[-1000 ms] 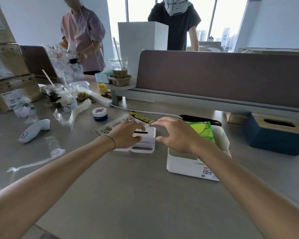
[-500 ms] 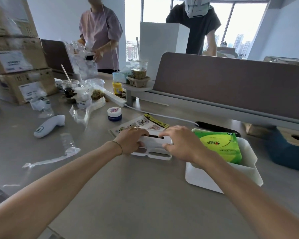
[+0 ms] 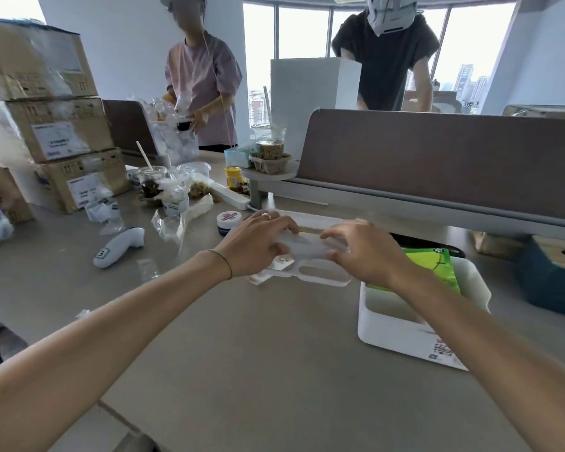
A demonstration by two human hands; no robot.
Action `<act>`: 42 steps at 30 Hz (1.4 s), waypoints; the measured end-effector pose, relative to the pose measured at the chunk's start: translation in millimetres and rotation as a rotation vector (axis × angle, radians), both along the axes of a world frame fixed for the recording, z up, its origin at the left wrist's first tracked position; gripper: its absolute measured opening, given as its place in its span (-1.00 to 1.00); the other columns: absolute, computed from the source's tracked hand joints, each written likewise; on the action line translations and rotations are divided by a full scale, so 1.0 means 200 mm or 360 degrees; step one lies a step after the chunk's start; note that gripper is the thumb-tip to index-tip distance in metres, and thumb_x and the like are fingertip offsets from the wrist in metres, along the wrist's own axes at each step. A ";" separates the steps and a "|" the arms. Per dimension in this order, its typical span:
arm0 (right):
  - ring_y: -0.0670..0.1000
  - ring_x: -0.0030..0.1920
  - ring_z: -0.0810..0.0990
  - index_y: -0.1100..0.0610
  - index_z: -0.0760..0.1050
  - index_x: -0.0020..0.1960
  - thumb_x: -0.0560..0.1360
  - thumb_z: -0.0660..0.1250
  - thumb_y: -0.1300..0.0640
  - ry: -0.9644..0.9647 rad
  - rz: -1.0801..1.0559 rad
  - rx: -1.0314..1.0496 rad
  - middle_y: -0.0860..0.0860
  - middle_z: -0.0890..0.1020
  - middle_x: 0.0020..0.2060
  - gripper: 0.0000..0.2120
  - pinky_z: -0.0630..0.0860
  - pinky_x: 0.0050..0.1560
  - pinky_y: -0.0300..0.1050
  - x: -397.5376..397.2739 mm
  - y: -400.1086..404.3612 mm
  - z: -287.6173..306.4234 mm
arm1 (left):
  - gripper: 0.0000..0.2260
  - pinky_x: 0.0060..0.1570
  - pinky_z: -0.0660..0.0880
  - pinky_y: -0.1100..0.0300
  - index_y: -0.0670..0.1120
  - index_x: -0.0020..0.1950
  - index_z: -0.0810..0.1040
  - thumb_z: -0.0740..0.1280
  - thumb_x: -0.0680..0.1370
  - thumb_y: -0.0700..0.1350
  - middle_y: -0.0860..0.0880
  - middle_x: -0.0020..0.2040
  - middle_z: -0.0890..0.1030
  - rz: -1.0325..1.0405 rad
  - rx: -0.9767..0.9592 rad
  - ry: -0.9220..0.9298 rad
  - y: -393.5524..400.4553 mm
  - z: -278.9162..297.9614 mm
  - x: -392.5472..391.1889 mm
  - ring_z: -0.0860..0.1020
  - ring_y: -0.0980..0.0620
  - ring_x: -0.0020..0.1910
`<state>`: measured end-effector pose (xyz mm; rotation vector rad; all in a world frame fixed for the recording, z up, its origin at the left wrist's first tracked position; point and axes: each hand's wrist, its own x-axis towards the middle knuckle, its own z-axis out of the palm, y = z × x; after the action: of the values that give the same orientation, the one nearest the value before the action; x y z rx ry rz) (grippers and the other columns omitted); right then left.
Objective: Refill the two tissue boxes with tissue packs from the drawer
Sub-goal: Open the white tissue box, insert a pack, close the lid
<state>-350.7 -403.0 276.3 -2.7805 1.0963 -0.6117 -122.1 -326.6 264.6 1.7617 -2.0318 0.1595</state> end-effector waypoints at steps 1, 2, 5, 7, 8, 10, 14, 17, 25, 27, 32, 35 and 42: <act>0.07 0.24 0.53 -0.05 0.60 0.29 0.53 0.38 -0.05 -0.0024 -0.0004 -0.0025 0.01 0.65 0.23 -0.65 0.45 0.15 -0.03 -0.03 0.01 0.02 | -0.72 0.10 0.25 0.22 0.07 0.27 0.55 0.41 0.57 -0.06 0.02 0.25 0.58 -0.0020 -0.0024 0.0000 0.00 0.02 -0.03 0.45 0.00 0.28; 0.07 0.24 0.53 -0.04 0.61 0.29 0.53 0.37 -0.05 -0.0042 -0.0008 -0.0041 0.01 0.66 0.23 -0.66 0.46 0.16 -0.02 -0.06 0.02 0.04 | -0.73 0.12 0.29 0.18 0.08 0.26 0.55 0.40 0.56 -0.05 0.03 0.23 0.58 -0.0039 -0.0046 0.0005 0.00 0.04 -0.06 0.46 0.00 0.27; 0.04 0.23 0.53 -0.05 0.61 0.28 0.53 0.39 -0.07 -0.0066 -0.0006 -0.0050 -0.02 0.66 0.22 -0.66 0.48 0.19 -0.01 -0.22 0.03 0.07 | -0.74 0.21 0.41 0.02 0.11 0.24 0.54 0.40 0.55 -0.02 0.05 0.18 0.59 -0.0100 -0.0072 0.0030 -0.03 0.07 -0.18 0.48 -0.01 0.22; 0.04 0.23 0.53 -0.08 0.61 0.28 0.51 0.42 -0.08 -0.0049 -0.0035 -0.0022 -0.03 0.65 0.21 -0.65 0.47 0.21 0.01 -0.34 0.02 0.08 | -0.74 0.23 0.41 0.01 0.11 0.23 0.54 0.40 0.55 -0.01 0.06 0.18 0.60 -0.0168 -0.0086 0.0027 -0.06 0.07 -0.29 0.47 0.00 0.21; 0.03 0.24 0.54 -0.09 0.60 0.29 0.50 0.43 -0.10 -0.0030 -0.0063 0.0001 -0.03 0.65 0.21 -0.64 0.48 0.22 0.03 -0.40 0.02 0.08 | -0.74 0.23 0.41 0.02 0.11 0.24 0.54 0.40 0.55 0.00 0.06 0.18 0.60 -0.0199 -0.0091 0.0023 -0.08 0.06 -0.34 0.47 0.01 0.22; 0.02 0.23 0.55 -0.12 0.59 0.30 0.49 0.44 -0.12 0.0010 -0.0117 0.0051 -0.03 0.64 0.22 -0.62 0.50 0.23 0.07 -0.53 0.02 0.06 | -0.74 0.25 0.39 0.04 0.11 0.25 0.54 0.39 0.56 0.03 0.06 0.20 0.59 -0.0251 -0.0089 0.0018 -0.11 0.04 -0.45 0.46 0.03 0.25; 0.01 0.21 0.56 -0.13 0.57 0.31 0.50 0.43 -0.12 0.0050 -0.0219 0.0090 -0.06 0.62 0.23 -0.62 0.53 0.23 0.10 -0.72 0.01 0.02 | -0.74 0.26 0.41 0.01 0.13 0.24 0.54 0.39 0.56 0.06 0.06 0.20 0.59 -0.0351 -0.0063 0.0079 -0.17 -0.02 -0.64 0.47 0.02 0.25; 0.00 0.22 0.56 -0.12 0.57 0.31 0.51 0.43 -0.11 0.0045 -0.0243 0.0093 -0.07 0.62 0.23 -0.63 0.52 0.25 0.09 -0.81 0.01 0.00 | -0.75 0.16 0.38 0.11 0.13 0.24 0.54 0.39 0.57 0.06 0.07 0.16 0.60 -0.0369 -0.0093 0.0082 -0.20 -0.06 -0.74 0.49 0.03 0.19; -0.04 0.29 0.51 -0.05 0.60 0.31 0.52 0.45 -0.04 0.0009 -0.0275 0.0093 -0.09 0.61 0.27 -0.63 0.46 0.33 0.08 -0.93 0.00 -0.04 | -0.76 0.02 0.33 0.19 0.09 0.22 0.57 0.39 0.57 0.07 0.08 0.09 0.61 -0.0404 -0.0105 0.0076 -0.23 -0.09 -0.85 0.49 0.07 0.09; -0.06 0.28 0.50 -0.06 0.59 0.31 0.52 0.44 -0.04 0.0006 -0.0271 0.0083 -0.10 0.61 0.26 -0.64 0.47 0.32 0.06 -0.94 0.00 -0.06 | -0.76 0.03 0.34 0.19 0.07 0.22 0.59 0.41 0.56 0.06 0.07 0.11 0.61 -0.0407 -0.0127 0.0060 -0.23 -0.10 -0.85 0.50 0.06 0.10; -0.07 0.23 0.50 -0.08 0.59 0.30 0.52 0.44 -0.04 -0.0044 -0.0261 0.0081 -0.12 0.60 0.23 -0.65 0.50 0.26 0.04 -0.94 -0.01 -0.12 | -0.76 0.14 0.48 0.06 0.04 0.19 0.62 0.43 0.54 0.04 0.05 0.10 0.62 -0.0441 -0.0166 0.0078 -0.24 -0.16 -0.84 0.52 0.04 0.11; -0.05 0.22 0.52 -0.05 0.61 0.28 0.52 0.45 -0.02 -0.0075 -0.0260 0.0094 -0.10 0.61 0.23 -0.66 0.50 0.26 0.06 -0.95 -0.03 -0.13 | -0.77 0.15 0.50 0.00 0.03 0.18 0.62 0.40 0.56 0.05 0.04 0.09 0.62 -0.0450 -0.0176 0.0082 -0.25 -0.17 -0.84 0.53 0.01 0.10; -0.06 0.18 0.53 -0.06 0.63 0.20 0.52 0.42 -0.10 -0.0115 -0.0246 0.0117 -0.11 0.58 0.18 -0.72 0.52 0.23 0.09 -0.96 -0.04 -0.17 | -0.75 0.22 0.43 0.05 0.04 0.21 0.61 0.32 0.59 0.09 0.06 0.17 0.60 -0.0426 -0.0159 0.0049 -0.25 -0.20 -0.86 0.49 0.02 0.19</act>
<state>-542.6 -411.1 241.9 -2.6082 1.2990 -0.6679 -294.0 -376.1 225.2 1.4084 -2.1732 0.1467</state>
